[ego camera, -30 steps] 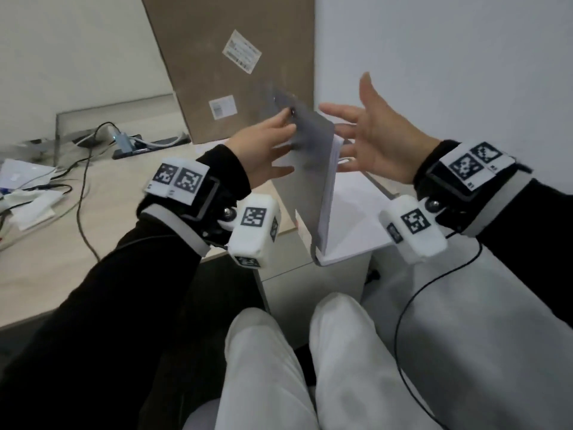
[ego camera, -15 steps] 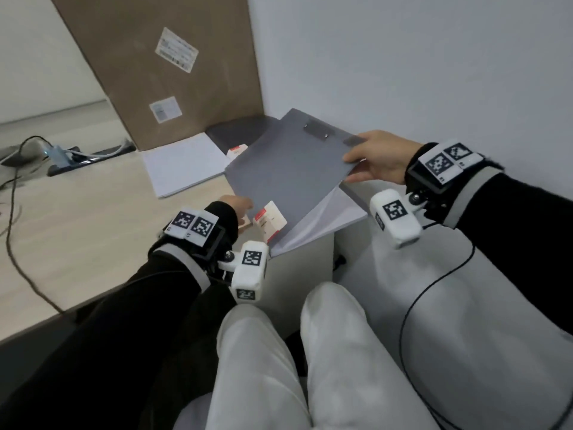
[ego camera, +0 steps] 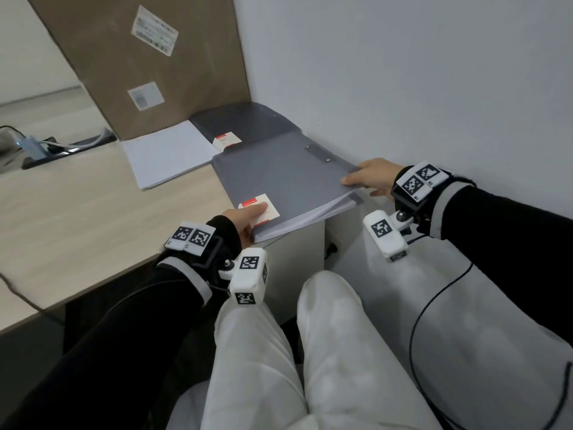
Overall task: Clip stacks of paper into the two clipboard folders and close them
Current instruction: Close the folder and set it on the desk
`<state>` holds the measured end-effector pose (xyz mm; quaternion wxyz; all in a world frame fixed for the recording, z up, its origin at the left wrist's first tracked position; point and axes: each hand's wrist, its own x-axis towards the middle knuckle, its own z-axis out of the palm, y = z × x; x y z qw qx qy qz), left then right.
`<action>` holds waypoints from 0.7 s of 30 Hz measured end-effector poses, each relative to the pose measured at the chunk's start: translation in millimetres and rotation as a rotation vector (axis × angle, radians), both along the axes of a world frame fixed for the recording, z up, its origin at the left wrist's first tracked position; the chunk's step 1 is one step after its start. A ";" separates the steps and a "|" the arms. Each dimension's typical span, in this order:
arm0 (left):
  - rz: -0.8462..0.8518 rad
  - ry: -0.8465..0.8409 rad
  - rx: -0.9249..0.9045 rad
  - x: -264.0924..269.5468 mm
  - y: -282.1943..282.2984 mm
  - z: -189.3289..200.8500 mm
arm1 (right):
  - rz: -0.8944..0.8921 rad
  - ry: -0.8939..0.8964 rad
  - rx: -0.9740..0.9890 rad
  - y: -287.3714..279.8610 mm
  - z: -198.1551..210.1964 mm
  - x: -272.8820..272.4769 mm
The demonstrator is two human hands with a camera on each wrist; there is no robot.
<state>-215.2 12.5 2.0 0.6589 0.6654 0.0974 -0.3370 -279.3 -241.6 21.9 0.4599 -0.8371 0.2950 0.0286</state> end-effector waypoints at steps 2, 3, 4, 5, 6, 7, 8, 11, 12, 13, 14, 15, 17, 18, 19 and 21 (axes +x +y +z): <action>0.054 -0.062 -0.028 0.2 -0.4 0.0 | 0.002 0.028 0.016 1.3 -3.8 -0.8; 0.073 -0.087 -0.047 0.6 -1.0 0.9 | -0.004 0.025 0.044 2.6 -6.3 -0.7; 0.086 -0.107 -0.054 0.8 -0.8 1.6 | -0.019 0.024 0.081 4.6 -8.8 -0.8; 0.093 -0.113 -0.077 0.5 -0.8 2.0 | -0.039 0.019 0.124 6.7 -11.9 -0.9; 0.096 -0.115 -0.093 -0.2 -0.7 3.4 | -0.060 0.016 0.167 8.6 -14.6 -1.4; 0.103 -0.114 -0.124 -1.9 -0.5 6.0 | -0.078 0.009 0.204 9.8 -17.3 -1.6; 0.113 -0.117 -0.146 -2.3 0.7 6.9 | -0.094 0.002 0.234 11.1 -19.2 -2.0; 0.121 -0.147 -0.180 -2.7 3.6 8.5 | -0.129 -0.022 0.293 15.8 -21.0 -2.6; 0.115 -0.162 -0.185 -2.1 5.3 8.7 | -0.135 -0.026 0.296 17.6 -19.5 -2.9; 0.117 -0.176 -0.198 -1.6 7.5 9.9 | -0.133 -0.030 0.291 19.5 -17.0 -3.7; 0.119 -0.190 -0.211 -0.6 10.7 11.5 | -0.125 -0.039 0.285 20.6 -14.3 -4.3; 0.122 -0.197 -0.229 0.2 14.6 13.7 | -0.113 -0.056 0.288 22.3 -11.5 -4.6; 0.128 -0.209 -0.260 4.0 24.9 15.8 | -0.090 -0.110 0.318 26.5 -5.5 -3.9; 0.135 -0.209 -0.274 5.7 31.0 16.7 | -0.077 -0.146 0.326 29.4 -3.0 -2.3; 0.140 -0.211 -0.294 7.0 37.6 17.3 | -0.063 -0.181 0.325 34.4 0.1 -0.6; 0.149 -0.232 -0.325 11.4 51.1 16.5 | -0.034 -0.249 0.306 46.9 6.9 4.8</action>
